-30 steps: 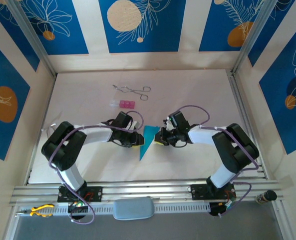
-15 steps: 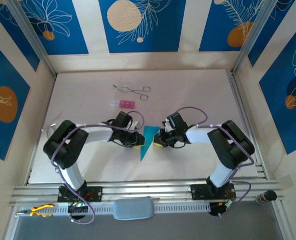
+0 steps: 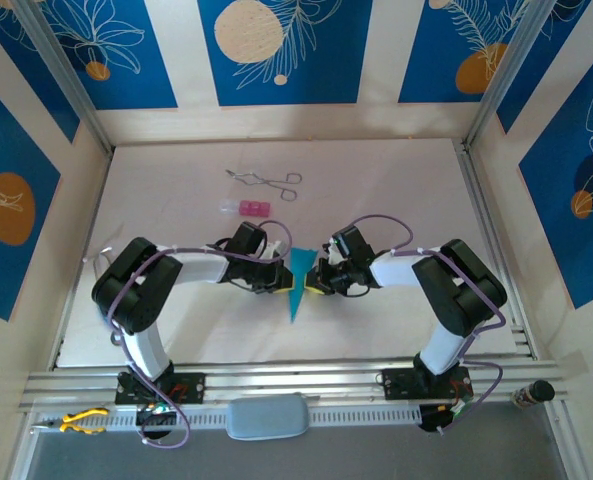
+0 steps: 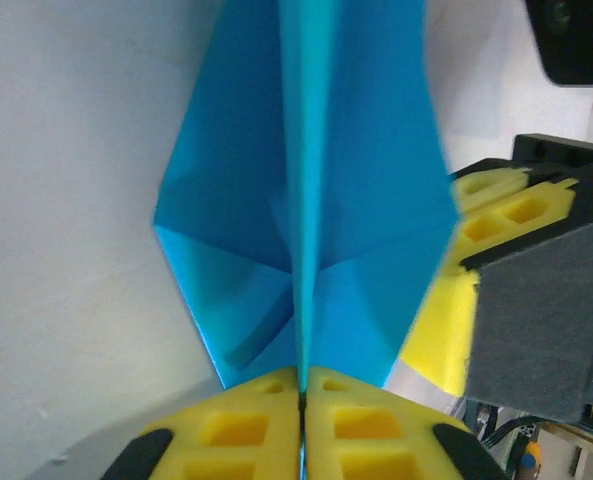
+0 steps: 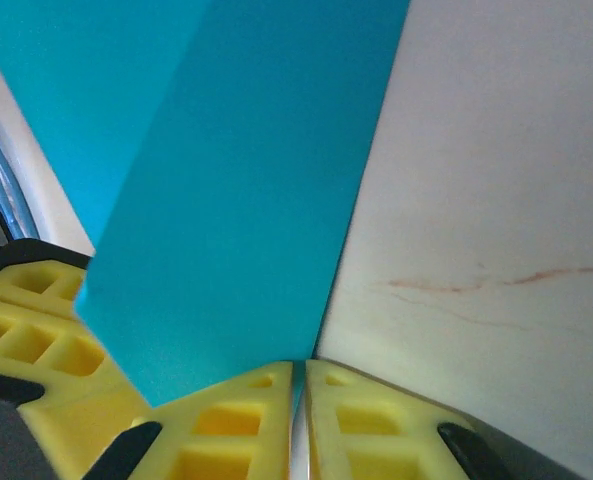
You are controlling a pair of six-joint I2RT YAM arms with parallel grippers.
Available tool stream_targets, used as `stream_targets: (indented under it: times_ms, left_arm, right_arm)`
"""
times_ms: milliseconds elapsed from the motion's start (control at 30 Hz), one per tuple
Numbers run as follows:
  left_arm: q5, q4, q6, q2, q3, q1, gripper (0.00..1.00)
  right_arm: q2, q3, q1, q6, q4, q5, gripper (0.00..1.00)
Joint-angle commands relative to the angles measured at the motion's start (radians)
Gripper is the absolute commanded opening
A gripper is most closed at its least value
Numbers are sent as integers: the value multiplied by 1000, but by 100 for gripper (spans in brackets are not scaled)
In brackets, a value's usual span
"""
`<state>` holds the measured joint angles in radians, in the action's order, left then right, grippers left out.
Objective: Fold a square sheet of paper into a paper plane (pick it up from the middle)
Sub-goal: Move a paper plane to the center of the table.
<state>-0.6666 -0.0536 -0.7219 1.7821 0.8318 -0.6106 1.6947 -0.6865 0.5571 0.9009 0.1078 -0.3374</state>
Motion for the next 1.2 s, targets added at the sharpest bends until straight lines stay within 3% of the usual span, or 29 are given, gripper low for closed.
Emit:
stream_targets:
  times_ms: [0, 200, 433, 800, 1167]
  left_arm:
    - [-25, -46, -16, -11, 3, 3, 6]
    - [70, 13, 9, -73, 4, -1, 3]
    - [228, 193, 97, -124, 66, -38, 1]
    - [283, 254, 122, -138, 101, -64, 1]
    - [319, 305, 145, -126, 125, -75, 3]
  right_arm:
    - [-20, 9, -3, 15, 2, -28, 12]
    - [-138, 30, -23, 32, -40, 0, 19]
    - [-210, -5, -6, 57, -91, 17, 37]
    - [-75, -150, 20, 55, -190, 84, 39]
    - [16, -168, 13, 45, -195, 64, 29]
